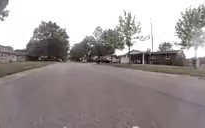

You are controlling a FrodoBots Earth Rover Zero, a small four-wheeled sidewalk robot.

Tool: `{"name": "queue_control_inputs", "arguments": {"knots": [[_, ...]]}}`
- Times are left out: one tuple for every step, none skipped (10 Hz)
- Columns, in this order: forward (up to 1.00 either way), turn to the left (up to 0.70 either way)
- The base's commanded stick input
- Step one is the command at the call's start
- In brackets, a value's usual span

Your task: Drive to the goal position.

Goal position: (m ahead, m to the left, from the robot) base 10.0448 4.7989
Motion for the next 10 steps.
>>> {"name": "queue_control_inputs", "arguments": {"knots": [[0.69, 0.27], [0.69, 0.33], [0.69, 0.34], [0.69, 0.34], [0.69, 0.34], [0.70, 0.35], [0.69, 0.34], [0.69, 0.34], [0.70, 0.35], [0.70, 0.35]]}}
